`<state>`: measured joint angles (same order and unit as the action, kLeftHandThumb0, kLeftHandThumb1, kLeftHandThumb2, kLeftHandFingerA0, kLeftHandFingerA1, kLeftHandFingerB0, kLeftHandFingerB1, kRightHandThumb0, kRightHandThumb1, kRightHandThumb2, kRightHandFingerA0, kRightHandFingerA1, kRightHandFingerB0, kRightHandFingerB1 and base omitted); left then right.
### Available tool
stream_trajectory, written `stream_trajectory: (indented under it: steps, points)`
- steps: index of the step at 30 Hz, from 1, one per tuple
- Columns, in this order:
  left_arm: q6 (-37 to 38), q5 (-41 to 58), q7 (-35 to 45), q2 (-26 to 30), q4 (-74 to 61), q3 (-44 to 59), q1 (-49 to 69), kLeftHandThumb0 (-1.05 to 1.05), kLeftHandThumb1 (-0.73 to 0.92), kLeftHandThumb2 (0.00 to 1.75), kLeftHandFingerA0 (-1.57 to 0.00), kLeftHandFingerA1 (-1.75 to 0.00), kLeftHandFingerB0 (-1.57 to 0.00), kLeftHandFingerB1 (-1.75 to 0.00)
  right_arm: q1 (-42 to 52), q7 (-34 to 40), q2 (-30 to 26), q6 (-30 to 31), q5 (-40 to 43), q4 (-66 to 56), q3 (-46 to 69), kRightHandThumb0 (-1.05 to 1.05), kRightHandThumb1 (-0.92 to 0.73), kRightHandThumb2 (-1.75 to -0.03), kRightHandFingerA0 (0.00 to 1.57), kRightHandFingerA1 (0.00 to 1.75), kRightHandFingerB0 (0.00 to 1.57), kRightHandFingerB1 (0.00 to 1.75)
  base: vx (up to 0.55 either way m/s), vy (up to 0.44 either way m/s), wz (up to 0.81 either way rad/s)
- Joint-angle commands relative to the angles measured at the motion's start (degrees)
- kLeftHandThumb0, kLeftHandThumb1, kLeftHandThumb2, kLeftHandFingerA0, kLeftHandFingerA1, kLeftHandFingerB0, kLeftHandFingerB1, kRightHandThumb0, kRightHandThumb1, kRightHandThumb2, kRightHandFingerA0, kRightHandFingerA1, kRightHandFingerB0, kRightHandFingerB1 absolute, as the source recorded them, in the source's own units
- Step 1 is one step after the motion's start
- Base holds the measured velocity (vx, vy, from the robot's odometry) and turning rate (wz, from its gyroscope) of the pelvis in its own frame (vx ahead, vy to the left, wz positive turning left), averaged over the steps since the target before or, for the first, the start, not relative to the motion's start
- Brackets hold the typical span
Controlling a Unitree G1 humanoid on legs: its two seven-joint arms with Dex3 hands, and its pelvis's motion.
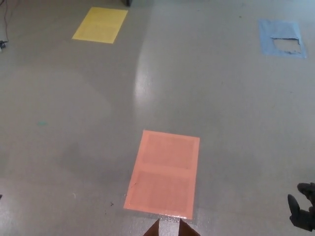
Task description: An air pump is kept on top of a storage box on the floor and the robot uses its right hand to press down on the handle of the pump to compress it
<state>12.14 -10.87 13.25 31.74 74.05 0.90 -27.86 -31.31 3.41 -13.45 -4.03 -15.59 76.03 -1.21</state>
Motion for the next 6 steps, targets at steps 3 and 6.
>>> stream_trajectory:
  steps: [3, 6]
  points:
    - [-0.65, 0.38, 0.93, 0.8, 0.18, 0.2, 1.28, -0.56, 0.78, 0.64, -0.21, -0.32, -0.19, -0.29, 0.56, -1.88, -1.17, 1.47, -0.5, 0.25, -1.6, -0.76, -0.86, -1.09, 0.07, 0.24, 0.07, 0.21, 0.0, 0.0, 0.0]
    - [-0.51, 0.26, 0.9, 0.91, 0.25, 0.12, 1.3, -0.56, 0.78, 0.64, -0.22, -0.32, -0.19, -0.29, 0.63, -1.83, -1.14, 0.98, -0.55, 0.18, -1.96, -0.76, -0.85, -1.09, 0.07, 0.25, 0.07, 0.23, 0.0, 0.0, 0.0]
